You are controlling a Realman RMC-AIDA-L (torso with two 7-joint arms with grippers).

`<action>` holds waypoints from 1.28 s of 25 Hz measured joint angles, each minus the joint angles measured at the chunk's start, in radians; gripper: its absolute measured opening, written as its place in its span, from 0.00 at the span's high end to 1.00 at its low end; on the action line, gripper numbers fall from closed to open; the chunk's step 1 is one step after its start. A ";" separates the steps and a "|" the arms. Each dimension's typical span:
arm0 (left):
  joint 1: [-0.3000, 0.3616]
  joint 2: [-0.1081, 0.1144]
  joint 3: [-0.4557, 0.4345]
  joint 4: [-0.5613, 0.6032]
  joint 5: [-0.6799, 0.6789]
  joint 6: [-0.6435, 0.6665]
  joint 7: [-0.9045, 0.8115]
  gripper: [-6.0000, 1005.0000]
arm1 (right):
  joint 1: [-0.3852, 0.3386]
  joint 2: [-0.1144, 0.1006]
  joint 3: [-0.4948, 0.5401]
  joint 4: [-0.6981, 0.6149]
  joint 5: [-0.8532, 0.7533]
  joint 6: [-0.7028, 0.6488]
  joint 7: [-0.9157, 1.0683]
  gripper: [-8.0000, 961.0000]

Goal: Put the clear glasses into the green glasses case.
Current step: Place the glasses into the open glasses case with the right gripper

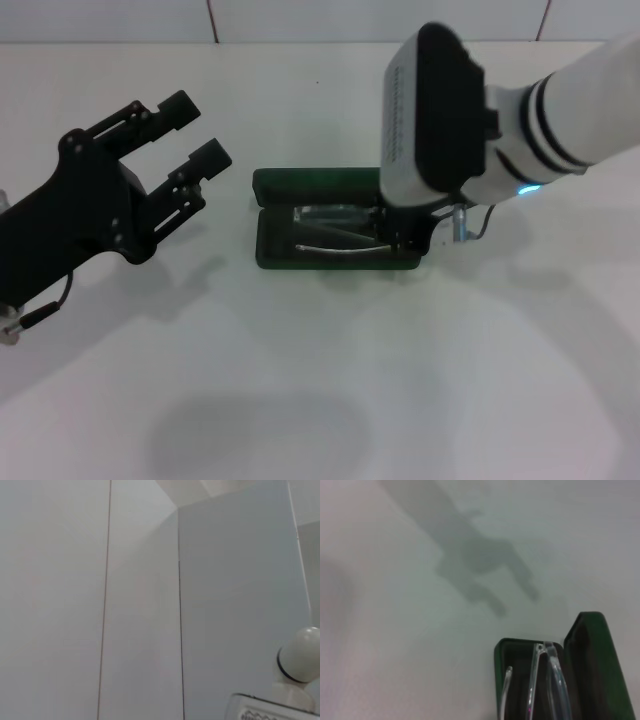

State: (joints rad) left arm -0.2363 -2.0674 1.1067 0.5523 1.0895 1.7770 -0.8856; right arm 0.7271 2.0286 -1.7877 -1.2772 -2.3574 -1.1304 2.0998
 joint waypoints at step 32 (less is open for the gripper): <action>-0.010 -0.008 -0.008 -0.009 0.009 -0.002 0.024 0.49 | -0.084 -0.001 -0.203 -0.002 -0.109 0.327 0.008 0.81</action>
State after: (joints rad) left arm -0.2465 -2.0751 1.0983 0.5429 1.0983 1.7755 -0.8618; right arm 0.6435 2.0278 -1.9904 -1.2793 -2.4667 -0.8030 2.1079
